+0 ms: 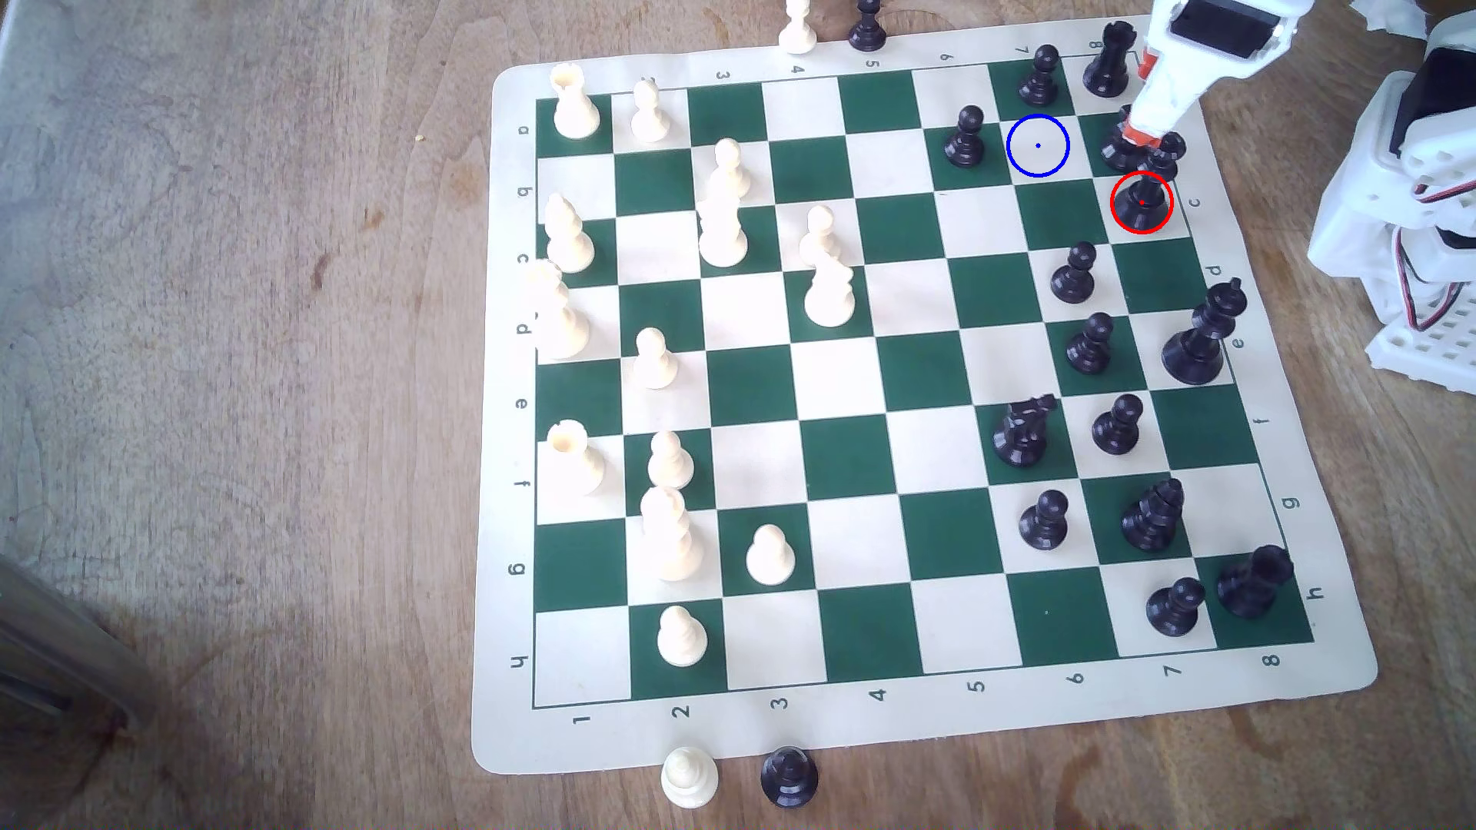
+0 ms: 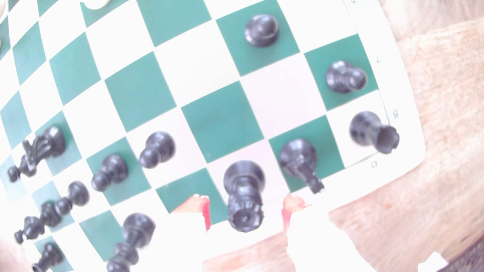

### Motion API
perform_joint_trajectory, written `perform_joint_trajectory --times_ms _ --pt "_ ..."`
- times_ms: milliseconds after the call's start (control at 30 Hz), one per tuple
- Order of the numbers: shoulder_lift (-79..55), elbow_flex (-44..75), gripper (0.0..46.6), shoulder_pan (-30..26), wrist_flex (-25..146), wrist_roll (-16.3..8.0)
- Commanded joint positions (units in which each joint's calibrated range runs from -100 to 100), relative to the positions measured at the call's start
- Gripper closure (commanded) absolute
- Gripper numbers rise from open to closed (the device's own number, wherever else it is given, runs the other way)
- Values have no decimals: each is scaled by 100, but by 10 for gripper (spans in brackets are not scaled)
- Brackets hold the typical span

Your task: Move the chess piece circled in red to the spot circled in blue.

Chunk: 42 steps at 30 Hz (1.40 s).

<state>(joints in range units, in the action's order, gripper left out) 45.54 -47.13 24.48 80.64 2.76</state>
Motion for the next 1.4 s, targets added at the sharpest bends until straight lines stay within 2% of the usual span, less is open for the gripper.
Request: perform_joint_trajectory --times_ms 0,367,733,1067,1367 --pt "-29 162 330 105 -54 29" --pt "39 -328 334 27 110 44" --pt "98 -971 312 12 -447 -15" --pt "115 -1153 329 -12 -488 -10" --pt "124 -1225 323 -12 -644 -39"
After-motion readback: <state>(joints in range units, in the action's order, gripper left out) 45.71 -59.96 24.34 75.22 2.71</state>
